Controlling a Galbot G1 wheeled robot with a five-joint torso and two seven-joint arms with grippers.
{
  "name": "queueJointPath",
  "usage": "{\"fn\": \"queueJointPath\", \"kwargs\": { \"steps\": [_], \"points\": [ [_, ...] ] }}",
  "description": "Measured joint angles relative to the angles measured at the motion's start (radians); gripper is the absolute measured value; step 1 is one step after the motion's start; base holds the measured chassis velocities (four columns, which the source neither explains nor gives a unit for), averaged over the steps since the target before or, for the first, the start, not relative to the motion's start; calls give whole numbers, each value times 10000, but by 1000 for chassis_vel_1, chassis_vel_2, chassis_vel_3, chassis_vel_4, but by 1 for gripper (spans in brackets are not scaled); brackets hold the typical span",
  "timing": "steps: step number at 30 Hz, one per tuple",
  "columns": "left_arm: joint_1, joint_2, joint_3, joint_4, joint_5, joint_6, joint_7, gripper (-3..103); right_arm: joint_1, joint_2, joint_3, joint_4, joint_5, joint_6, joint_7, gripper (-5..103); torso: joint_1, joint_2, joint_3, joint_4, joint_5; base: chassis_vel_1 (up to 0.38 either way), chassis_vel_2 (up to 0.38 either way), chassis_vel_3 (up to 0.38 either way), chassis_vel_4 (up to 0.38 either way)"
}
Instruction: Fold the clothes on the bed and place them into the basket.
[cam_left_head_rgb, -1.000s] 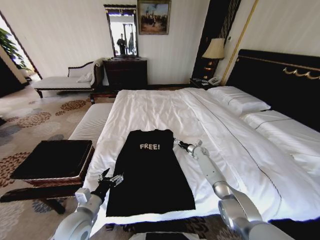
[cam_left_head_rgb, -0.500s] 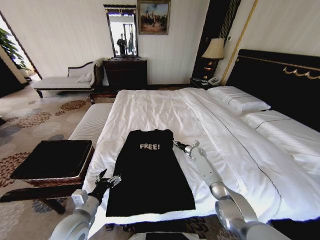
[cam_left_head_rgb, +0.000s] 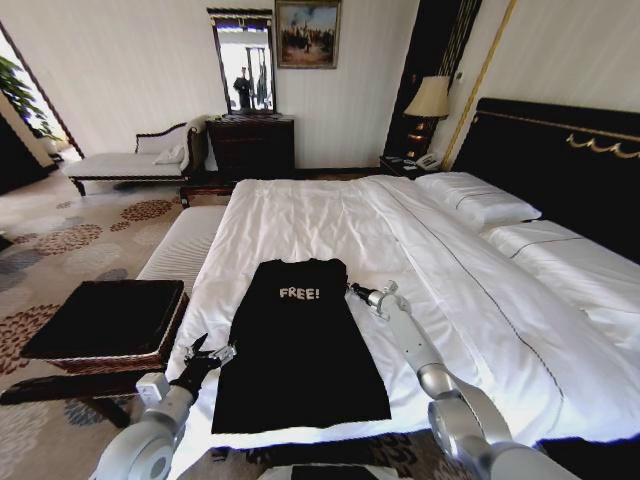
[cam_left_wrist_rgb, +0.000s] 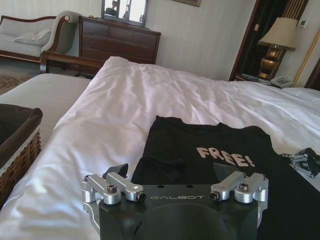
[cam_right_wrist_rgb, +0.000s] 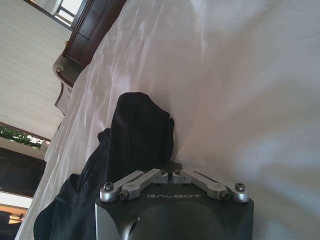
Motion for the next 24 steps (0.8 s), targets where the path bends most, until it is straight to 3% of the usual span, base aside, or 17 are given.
{"fn": "queueJointPath", "kwargs": {
  "steps": [7,17,24],
  "points": [
    [6,-47,-24,2,-29,0,2,96,-151,-172,72,314,-1,32,0,0,0,0,0,4,1,0,0,0,0],
    [-82,-62,-48,-48,-81,-1,-52,96,-1033,-484,202,1695,-659,894,144,0,0,0,0,-1,0,0,0,0,0],
    [-61,-110,-27,-96,-75,-3,-52,96,-1296,-578,197,2109,-877,1062,169,0,0,0,0,1,-1,0,0,0,0]
  ]
}}
